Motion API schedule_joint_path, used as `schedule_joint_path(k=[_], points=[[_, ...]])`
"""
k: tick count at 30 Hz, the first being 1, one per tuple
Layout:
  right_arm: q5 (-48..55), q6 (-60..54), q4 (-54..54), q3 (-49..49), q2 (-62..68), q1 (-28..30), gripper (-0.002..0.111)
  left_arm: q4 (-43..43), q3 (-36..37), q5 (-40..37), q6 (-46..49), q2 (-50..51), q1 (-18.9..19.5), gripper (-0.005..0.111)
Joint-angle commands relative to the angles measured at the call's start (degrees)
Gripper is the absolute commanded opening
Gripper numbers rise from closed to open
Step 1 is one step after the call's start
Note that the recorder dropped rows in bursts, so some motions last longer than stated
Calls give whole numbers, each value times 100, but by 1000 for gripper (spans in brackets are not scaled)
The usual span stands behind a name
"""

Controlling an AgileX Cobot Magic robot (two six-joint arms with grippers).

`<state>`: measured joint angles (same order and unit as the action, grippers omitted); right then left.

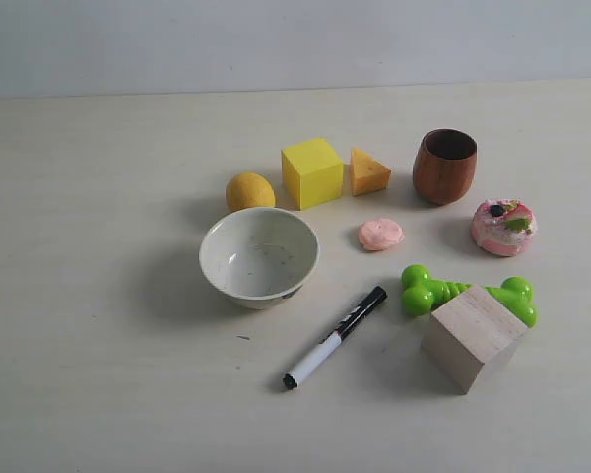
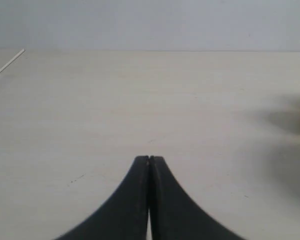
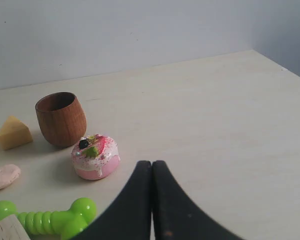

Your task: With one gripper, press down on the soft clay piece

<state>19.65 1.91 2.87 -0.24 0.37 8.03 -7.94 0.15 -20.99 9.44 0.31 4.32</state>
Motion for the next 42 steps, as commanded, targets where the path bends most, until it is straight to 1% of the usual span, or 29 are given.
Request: schedule_joint_path(k=[1,20,24,26,28,30,32,38,39,40,42], points=[[-51,-26,-24,24,-37,-5,0,-9,-15,54,-29,-31,-29,0],[-51,-26,-24,24,-37,-5,0,-9,-15,54,-29,-31,-29,0],[-51,-39,-178,24,-37,-5,0,-9,-15,54,-29,-31,-29,0],[-280,-39,-180,24,-37,-5,0,-9,-15,54,-29,-31,-29,0],[-1453,-39,-168,24,-37,-5,0,-9,-15,54,-29,-31,-29,0],[-2339,172,-117,24,-37,-5,0,-9,-15,54,-29,-31,-29,0],[-2761,250,-117,24,-37,-5,0,-9,-15,54,-29,-31,-29,0],[-2983,259,-128,24,-37,-5,0,-9,-15,54,-29,-31,-29,0],[-3173,259,-128,24,-37,-5,0,-9,-15,54,-29,-31,-29,0],[-3769,259,-128,24,-37,-5,0,-9,-15,54,-29,-31,-29,0],[-4332,397,-128,24,-37,-5,0,-9,-15,54,-29,-31,-29,0]])
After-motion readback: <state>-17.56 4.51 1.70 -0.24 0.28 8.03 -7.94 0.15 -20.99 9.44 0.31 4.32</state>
